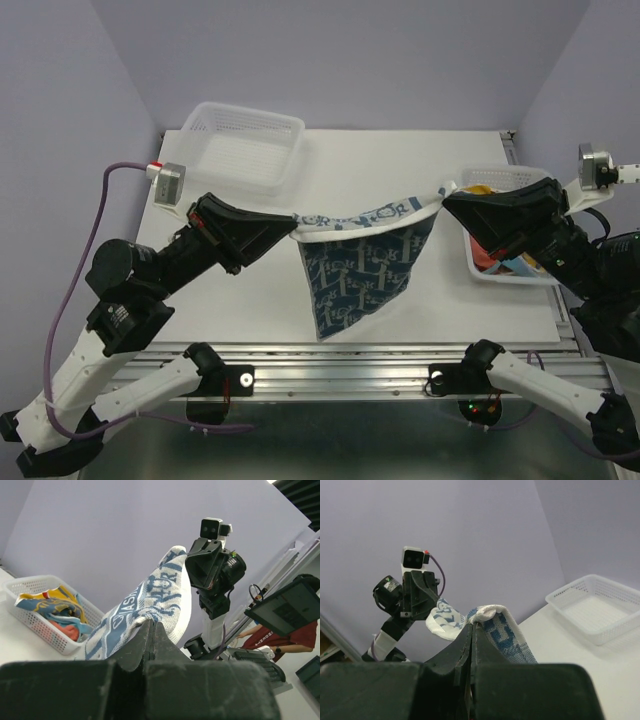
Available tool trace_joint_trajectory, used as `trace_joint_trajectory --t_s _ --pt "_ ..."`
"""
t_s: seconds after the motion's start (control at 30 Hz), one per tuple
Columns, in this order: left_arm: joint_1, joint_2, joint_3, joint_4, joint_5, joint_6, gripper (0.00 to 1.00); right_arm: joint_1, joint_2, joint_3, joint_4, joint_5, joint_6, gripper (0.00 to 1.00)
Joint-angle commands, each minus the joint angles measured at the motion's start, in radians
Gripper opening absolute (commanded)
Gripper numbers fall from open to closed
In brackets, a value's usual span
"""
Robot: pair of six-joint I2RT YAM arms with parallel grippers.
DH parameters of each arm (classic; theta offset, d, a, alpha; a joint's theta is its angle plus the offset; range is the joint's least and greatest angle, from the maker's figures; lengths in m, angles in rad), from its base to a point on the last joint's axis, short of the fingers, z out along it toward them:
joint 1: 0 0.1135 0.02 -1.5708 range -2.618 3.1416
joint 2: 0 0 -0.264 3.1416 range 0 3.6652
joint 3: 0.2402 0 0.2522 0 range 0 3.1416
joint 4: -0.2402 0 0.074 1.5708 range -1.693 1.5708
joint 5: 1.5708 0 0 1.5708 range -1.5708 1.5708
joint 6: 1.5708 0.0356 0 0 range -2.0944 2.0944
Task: Fold and stack the towels
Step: Flatten out the crumpled towel
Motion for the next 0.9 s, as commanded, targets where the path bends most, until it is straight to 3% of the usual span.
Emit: trace_joint_trajectory --t_s 0.0,0.3,0.43,0.7,0.87 --pt "-0.006 -0.003 -0.001 0.062 0.033 -0.021 0.00 0.009 -0.005 -0.004 0.021 -0.054 0.040 0.01" --pt "-0.006 -0.014 -0.060 0.069 -0.065 -0.009 0.00 0.009 -0.022 -0.086 0.044 0.092 0.029 0.01" --pt "-0.006 0.010 -0.091 0.067 -0.186 0.012 0.00 0.009 -0.016 -0.146 0.041 0.321 -0.005 0.01" --pt "0.023 0.263 -0.018 0.050 -0.419 0.098 0.00 0.009 0.064 -0.289 0.138 0.719 -0.071 0.01" --pt "0.151 0.423 0.019 0.094 -0.367 0.112 0.00 0.008 0.176 -0.321 0.227 0.883 -0.160 0.01"
